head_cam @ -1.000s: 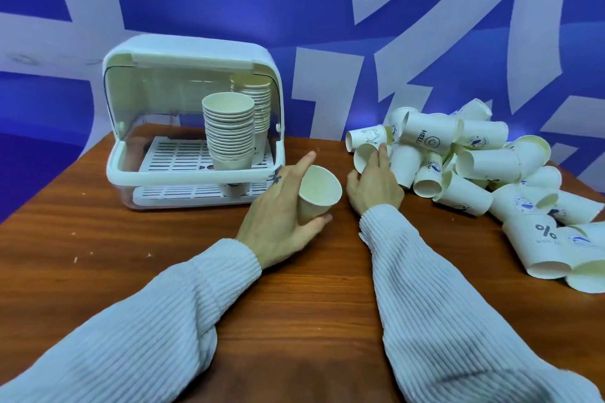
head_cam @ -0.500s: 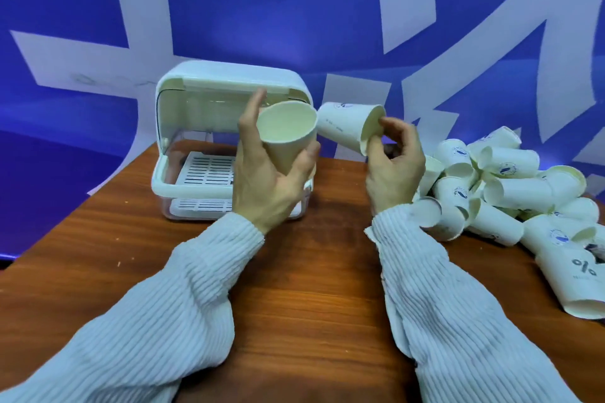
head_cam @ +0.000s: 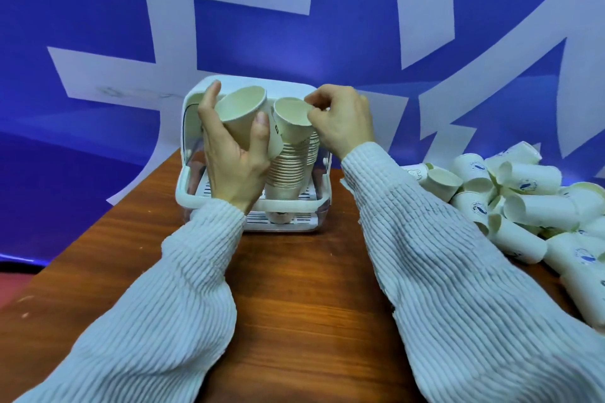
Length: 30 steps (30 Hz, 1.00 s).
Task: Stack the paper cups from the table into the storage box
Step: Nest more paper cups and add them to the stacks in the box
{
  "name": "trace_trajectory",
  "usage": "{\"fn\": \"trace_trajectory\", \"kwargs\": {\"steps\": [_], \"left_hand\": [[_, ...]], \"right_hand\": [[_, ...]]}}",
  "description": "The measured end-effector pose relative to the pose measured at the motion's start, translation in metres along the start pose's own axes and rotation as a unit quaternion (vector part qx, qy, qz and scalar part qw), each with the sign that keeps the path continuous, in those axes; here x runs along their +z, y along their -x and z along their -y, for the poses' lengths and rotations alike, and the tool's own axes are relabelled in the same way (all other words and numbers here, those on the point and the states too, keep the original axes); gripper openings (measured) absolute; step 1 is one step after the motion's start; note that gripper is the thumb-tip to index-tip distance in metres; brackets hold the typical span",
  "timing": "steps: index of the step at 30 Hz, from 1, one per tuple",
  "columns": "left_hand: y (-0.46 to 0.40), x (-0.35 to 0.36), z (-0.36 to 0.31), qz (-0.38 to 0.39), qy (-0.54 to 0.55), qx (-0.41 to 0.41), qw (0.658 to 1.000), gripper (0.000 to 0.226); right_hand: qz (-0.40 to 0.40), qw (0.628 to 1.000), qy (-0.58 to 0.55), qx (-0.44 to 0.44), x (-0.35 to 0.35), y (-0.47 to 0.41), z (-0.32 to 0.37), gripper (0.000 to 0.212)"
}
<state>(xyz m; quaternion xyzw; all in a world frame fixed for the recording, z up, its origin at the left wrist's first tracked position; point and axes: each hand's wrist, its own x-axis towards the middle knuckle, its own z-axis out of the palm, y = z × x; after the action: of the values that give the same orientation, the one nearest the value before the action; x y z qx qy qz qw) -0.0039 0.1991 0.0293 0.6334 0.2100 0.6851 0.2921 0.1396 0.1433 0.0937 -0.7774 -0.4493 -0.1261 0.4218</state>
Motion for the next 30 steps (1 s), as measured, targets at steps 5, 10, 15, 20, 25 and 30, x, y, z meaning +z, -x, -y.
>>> {"fn": "trace_trajectory", "kwargs": {"steps": [5,10,15,20,25,30], "left_hand": [[-0.006,-0.002,0.004,0.012,0.009,-0.013,1.000,0.067],[-0.010,-0.005,0.007,0.028,0.023,-0.031,0.999,0.070],[-0.014,-0.006,0.001,0.016,0.045,-0.036,0.998,0.071],[-0.024,0.003,-0.016,0.044,0.033,-0.029,0.998,0.067],[-0.035,0.019,-0.010,0.136,-0.037,-0.018,0.990,0.065],[-0.036,0.021,-0.009,0.160,-0.087,0.007,0.983,0.064]], "right_hand": [[0.040,0.998,0.039,0.004,0.002,-0.009,0.010,0.027],[0.109,0.989,0.101,0.007,0.021,0.003,0.003,0.023],[0.093,0.994,0.053,0.021,0.020,0.010,-0.006,0.020],[0.082,0.996,0.026,0.024,0.021,0.016,-0.005,0.022],[0.088,0.995,0.031,0.022,0.020,0.019,-0.005,0.022],[0.079,0.996,0.021,0.028,0.021,0.021,-0.009,0.030]]}}
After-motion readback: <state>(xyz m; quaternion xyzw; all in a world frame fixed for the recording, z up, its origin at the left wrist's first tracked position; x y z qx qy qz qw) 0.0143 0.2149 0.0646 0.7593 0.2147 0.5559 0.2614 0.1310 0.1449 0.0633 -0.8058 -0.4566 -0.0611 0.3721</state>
